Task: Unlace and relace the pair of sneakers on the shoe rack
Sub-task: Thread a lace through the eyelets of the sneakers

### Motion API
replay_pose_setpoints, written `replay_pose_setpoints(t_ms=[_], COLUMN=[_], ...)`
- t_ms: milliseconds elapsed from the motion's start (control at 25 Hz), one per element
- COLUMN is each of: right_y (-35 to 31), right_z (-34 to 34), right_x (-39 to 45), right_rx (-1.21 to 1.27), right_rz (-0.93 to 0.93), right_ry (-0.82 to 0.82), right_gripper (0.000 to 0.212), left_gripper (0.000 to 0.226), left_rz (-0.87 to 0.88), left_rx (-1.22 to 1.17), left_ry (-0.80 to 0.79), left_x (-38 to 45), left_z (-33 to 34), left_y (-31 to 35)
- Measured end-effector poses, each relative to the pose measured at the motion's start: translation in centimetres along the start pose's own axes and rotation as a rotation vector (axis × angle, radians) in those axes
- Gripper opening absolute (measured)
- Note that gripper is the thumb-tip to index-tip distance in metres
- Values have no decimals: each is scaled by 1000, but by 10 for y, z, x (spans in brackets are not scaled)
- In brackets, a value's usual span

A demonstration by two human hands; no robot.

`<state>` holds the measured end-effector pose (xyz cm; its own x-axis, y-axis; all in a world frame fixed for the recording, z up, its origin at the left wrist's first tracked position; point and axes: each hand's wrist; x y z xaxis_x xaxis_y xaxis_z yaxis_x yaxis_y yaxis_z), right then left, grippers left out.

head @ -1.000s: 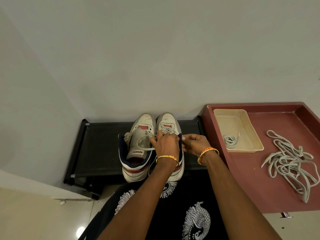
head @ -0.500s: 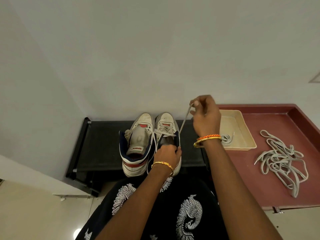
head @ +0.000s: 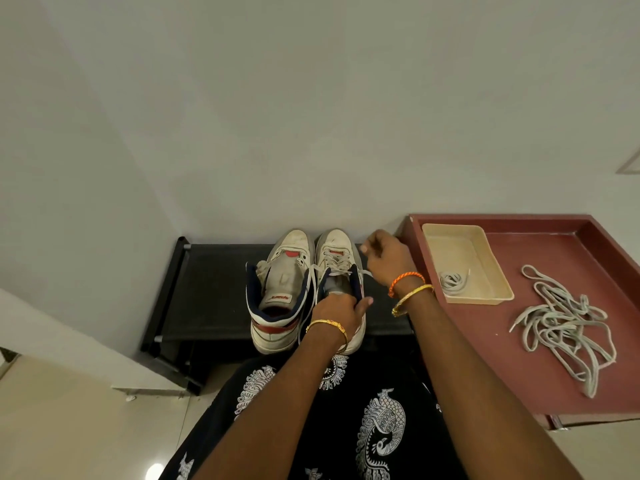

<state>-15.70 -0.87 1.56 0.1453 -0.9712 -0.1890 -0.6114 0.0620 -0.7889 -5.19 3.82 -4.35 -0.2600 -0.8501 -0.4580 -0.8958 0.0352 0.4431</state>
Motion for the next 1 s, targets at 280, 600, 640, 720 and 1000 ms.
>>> replay_pose_setpoints(t_ms=[280, 600, 640, 720, 1000], right_y=[30, 24, 27, 30, 8], right_z=[14, 9, 10, 18, -2], right_x=[-6, -6, -1, 3, 4], right_rx=[-94, -285, -274, -165, 116], right_rz=[112, 257, 255, 229, 308], right_ry=[-8, -60, -117, -214, -183], right_gripper=[13, 20, 20, 19, 28], left_gripper=[53, 30, 29, 35, 24], left_rz=[3, 81, 30, -127, -135], left_rx=[16, -11, 92, 242, -185], left_ry=[5, 412, 516, 395, 67], left_x=[8, 1, 2, 7, 18], left_z=[4, -14, -22, -44, -84], left_y=[-1, -9, -13, -21, -36])
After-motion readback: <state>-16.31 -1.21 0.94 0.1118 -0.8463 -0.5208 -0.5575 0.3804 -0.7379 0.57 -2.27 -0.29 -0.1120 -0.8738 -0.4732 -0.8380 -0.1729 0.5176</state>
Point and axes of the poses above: each hand's wrist, its own x-axis towards the middle knuckle, its own z-axis out of the palm, y = z × x, and after that the axes turned 15 degrees about -y, right-handed
